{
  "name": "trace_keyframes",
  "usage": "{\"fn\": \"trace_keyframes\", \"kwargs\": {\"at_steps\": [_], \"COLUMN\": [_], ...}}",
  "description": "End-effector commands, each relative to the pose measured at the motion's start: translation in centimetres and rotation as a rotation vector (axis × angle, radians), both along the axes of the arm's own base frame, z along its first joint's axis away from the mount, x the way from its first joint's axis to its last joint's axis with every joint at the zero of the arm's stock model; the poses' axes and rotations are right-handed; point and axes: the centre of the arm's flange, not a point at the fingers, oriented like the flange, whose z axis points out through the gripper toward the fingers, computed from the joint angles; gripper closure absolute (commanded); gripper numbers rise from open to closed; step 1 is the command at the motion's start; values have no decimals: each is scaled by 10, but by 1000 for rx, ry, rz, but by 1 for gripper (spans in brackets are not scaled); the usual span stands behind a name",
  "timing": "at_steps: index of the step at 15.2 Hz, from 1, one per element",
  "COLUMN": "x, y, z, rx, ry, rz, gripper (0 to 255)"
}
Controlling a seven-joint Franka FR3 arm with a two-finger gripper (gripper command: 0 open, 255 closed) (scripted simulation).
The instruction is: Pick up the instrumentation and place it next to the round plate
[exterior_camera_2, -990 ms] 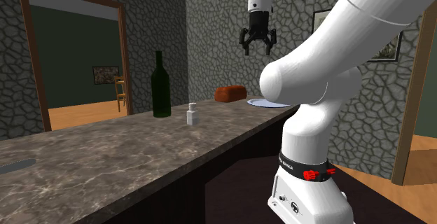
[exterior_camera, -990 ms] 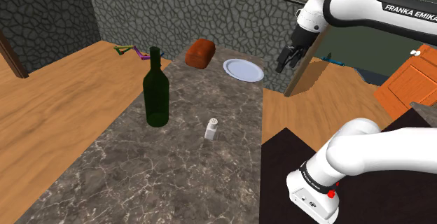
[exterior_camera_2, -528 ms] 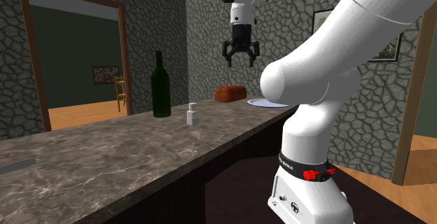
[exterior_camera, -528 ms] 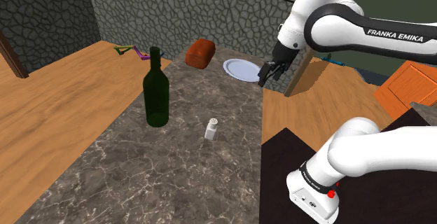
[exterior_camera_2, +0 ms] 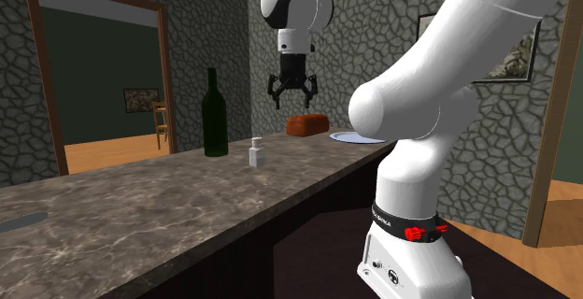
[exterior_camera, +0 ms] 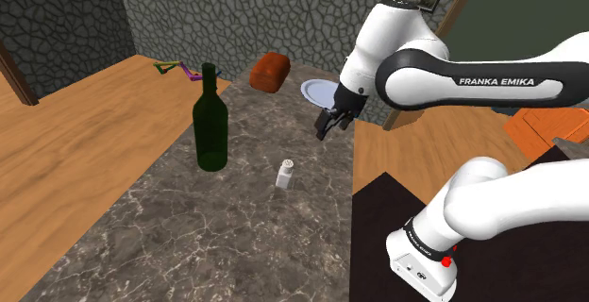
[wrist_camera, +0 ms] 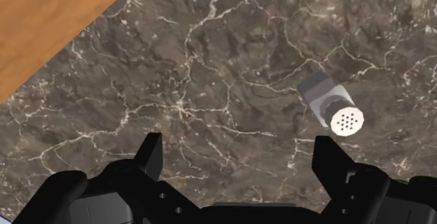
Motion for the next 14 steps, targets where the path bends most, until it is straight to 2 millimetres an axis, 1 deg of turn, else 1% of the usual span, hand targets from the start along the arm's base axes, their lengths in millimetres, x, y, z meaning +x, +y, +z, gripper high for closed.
{"fn": "trace_keyframes", "kwargs": {"at_steps": [1, 9, 14], "x": [2, 13, 16], "y": [22, 109, 109], "z": [-14, -71, -98], "rx": [3, 10, 10], "ry": [-8, -36, -36], "rz": [-2, -8, -8], "gripper": [0, 0, 0]}}
